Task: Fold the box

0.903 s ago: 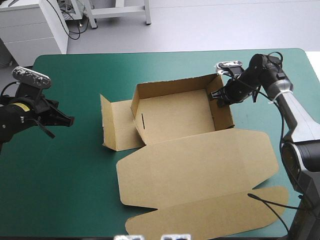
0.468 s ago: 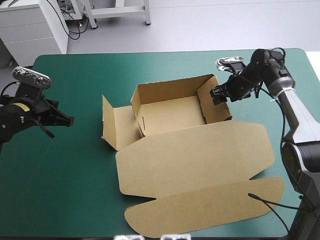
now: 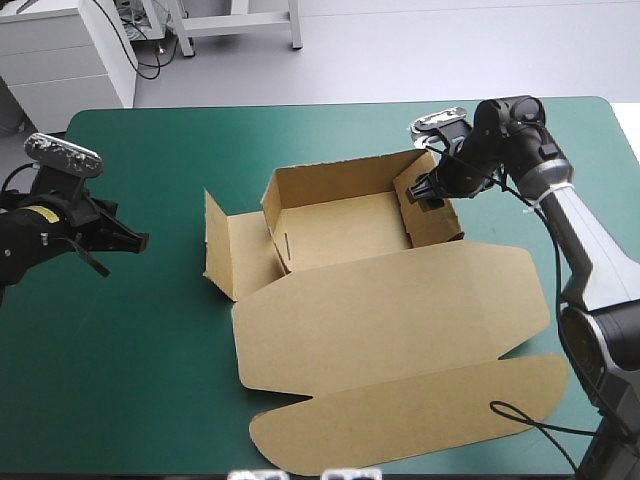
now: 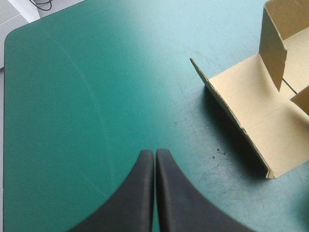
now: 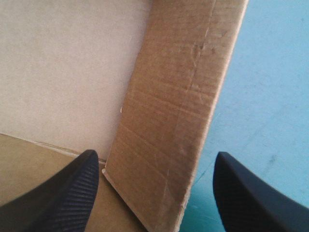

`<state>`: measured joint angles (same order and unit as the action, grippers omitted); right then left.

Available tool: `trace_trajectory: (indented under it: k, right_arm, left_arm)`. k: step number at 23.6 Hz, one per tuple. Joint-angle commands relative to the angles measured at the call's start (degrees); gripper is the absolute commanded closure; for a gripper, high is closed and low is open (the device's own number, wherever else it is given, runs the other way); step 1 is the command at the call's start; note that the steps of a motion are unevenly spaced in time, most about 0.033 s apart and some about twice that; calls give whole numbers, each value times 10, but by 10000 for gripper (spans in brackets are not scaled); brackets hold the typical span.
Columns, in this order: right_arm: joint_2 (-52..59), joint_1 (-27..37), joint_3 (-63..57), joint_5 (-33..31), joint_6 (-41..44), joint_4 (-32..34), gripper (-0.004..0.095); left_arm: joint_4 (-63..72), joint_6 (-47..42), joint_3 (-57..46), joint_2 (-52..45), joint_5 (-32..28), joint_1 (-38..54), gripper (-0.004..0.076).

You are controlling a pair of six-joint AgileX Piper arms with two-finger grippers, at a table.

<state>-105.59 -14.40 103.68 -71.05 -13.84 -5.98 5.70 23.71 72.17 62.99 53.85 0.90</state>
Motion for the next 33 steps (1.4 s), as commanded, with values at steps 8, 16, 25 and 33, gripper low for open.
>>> trace_trajectory:
  k: [8,16,25,33]
  right_arm:
    - [-33,-1,17,-4,32,34,282]
    - [-76,-1,17,-4,32,27,420]
    - [-79,-1,17,-4,32,24,927]
    - [7,2,18,-4,24,31,927]
  left_arm:
    - [24,-1,12,-11,-32,-1,731]
    - [30,0,12,-10,-27,-1,731]
    - [32,-2,12,-9,-9,-1,731]
    - [31,-2,12,-9,-19,-1,731]
